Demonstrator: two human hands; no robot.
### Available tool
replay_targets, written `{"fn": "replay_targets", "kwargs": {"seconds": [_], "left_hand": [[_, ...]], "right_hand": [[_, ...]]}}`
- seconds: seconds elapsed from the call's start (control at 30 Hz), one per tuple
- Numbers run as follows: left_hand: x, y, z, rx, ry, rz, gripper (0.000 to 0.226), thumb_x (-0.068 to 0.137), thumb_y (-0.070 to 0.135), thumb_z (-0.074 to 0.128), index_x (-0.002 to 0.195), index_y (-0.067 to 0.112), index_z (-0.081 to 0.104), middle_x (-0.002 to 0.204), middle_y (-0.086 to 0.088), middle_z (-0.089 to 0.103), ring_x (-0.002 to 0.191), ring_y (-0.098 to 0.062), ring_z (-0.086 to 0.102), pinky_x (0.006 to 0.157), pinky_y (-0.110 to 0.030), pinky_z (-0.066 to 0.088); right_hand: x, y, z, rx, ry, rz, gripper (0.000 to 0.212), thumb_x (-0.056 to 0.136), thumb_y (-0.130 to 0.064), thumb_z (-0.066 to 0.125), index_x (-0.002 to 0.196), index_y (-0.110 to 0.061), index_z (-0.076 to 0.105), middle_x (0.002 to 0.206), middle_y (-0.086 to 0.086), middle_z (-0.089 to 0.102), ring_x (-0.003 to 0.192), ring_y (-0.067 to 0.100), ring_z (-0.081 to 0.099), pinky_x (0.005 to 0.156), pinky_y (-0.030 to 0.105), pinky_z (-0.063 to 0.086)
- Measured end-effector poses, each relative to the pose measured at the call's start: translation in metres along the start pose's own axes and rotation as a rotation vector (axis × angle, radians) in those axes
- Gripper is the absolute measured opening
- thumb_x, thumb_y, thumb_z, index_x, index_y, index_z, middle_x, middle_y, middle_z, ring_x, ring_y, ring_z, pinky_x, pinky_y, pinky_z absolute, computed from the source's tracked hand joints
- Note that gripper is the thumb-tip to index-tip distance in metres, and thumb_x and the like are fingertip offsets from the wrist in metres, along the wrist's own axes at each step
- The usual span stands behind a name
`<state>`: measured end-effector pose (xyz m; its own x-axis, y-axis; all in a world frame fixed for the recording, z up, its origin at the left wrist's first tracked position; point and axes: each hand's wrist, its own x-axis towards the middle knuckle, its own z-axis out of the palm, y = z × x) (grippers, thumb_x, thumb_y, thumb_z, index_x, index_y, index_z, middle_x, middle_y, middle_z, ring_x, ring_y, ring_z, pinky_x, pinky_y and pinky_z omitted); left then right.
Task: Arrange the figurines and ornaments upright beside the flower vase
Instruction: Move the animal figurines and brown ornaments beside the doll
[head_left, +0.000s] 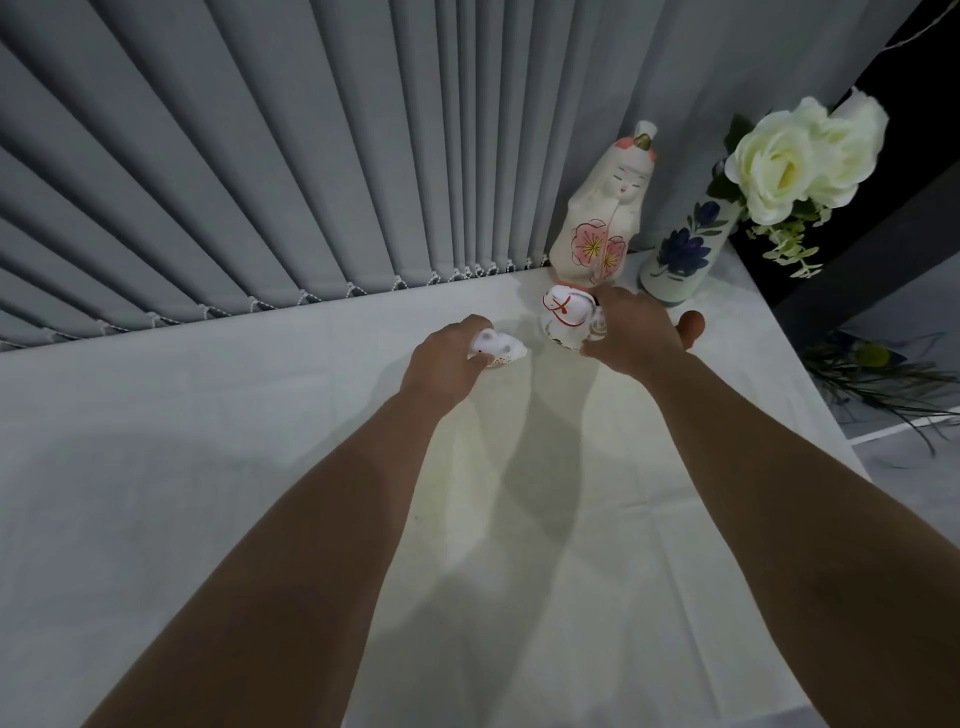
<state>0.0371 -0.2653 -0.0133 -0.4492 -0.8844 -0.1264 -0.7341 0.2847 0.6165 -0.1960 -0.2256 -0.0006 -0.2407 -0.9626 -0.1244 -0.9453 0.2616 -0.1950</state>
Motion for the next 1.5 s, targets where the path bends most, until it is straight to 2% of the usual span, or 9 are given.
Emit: {"fn": "replay_targets", "kwargs": {"seconds": [0.2,0.43,0.67,0.8,1.0,1.2,1.33,1.5], "left_hand": [[0.024,-0.002,0.001,0.022,0.004,-0.003,0.032,0.090,0.021,0.061,0.122,0.021,0.057,0.112,-0.008,0.066,0.105,-0.029,0.061,0.084,-0.032,0.045],[0.056,-0.001,0.000,0.075,0.014,-0.006,0.034,0.091,0.018,0.059,0.125,0.019,0.056,0.119,-0.011,0.063,0.112,-0.031,0.058,0.090,-0.036,0.044],[0.084,0.002,-0.003,0.088,-0.018,0.029,0.034,0.091,0.014,0.060,0.125,0.016,0.057,0.122,-0.012,0.063,0.113,-0.032,0.058,0.090,-0.037,0.045],[0.106,0.004,-0.007,0.107,-0.067,0.078,0.038,0.089,0.011,0.062,0.127,0.017,0.058,0.124,-0.010,0.064,0.114,-0.031,0.058,0.091,-0.036,0.046],[0.120,0.004,-0.003,0.166,-0.127,0.139,0.041,0.088,0.007,0.062,0.127,0.018,0.059,0.125,-0.009,0.065,0.113,-0.031,0.059,0.089,-0.035,0.046],[0.117,-0.006,0.000,0.093,-0.085,0.151,0.040,0.086,0.020,0.068,0.125,0.022,0.061,0.127,-0.006,0.064,0.114,-0.028,0.059,0.096,-0.041,0.049],[0.118,-0.005,0.003,0.091,-0.032,0.142,0.039,0.089,0.018,0.063,0.127,0.022,0.060,0.121,-0.010,0.067,0.110,-0.030,0.060,0.092,-0.039,0.050],[0.123,0.003,0.006,0.102,-0.012,0.153,0.032,0.090,0.017,0.059,0.121,0.016,0.061,0.112,-0.014,0.068,0.103,-0.034,0.062,0.085,-0.040,0.051]], "right_hand": [[0.007,0.002,0.008,-0.004,-0.018,0.025,0.053,0.080,-0.038,0.072,0.123,-0.017,0.050,0.107,0.004,0.067,0.100,0.029,0.062,0.094,0.042,0.050],[0.003,0.005,0.014,0.053,0.135,0.017,0.055,0.079,-0.028,0.075,0.128,-0.017,0.051,0.106,0.007,0.069,0.097,0.029,0.063,0.089,0.041,0.051],[0.000,0.005,0.022,0.065,0.128,0.056,0.057,0.077,-0.022,0.074,0.128,-0.020,0.050,0.119,0.003,0.067,0.112,0.030,0.059,0.102,0.050,0.044],[0.000,0.007,0.023,0.088,0.143,0.039,0.056,0.077,-0.019,0.074,0.128,-0.018,0.051,0.119,0.004,0.067,0.114,0.031,0.058,0.107,0.051,0.039],[0.005,0.008,0.023,0.058,0.178,0.005,0.058,0.077,-0.018,0.075,0.130,-0.017,0.053,0.123,0.006,0.066,0.118,0.028,0.057,0.116,0.047,0.031],[0.000,0.004,0.026,0.035,0.208,0.013,0.060,0.079,-0.020,0.076,0.133,-0.018,0.051,0.130,0.004,0.064,0.124,0.026,0.056,0.119,0.047,0.026],[0.001,0.004,0.023,0.038,0.212,0.021,0.059,0.079,-0.017,0.075,0.133,-0.018,0.051,0.127,0.004,0.065,0.121,0.026,0.057,0.119,0.047,0.025],[0.004,0.003,0.020,0.027,0.204,0.035,0.059,0.081,-0.017,0.071,0.136,-0.017,0.049,0.130,0.005,0.063,0.124,0.026,0.055,0.120,0.045,0.024]]}}
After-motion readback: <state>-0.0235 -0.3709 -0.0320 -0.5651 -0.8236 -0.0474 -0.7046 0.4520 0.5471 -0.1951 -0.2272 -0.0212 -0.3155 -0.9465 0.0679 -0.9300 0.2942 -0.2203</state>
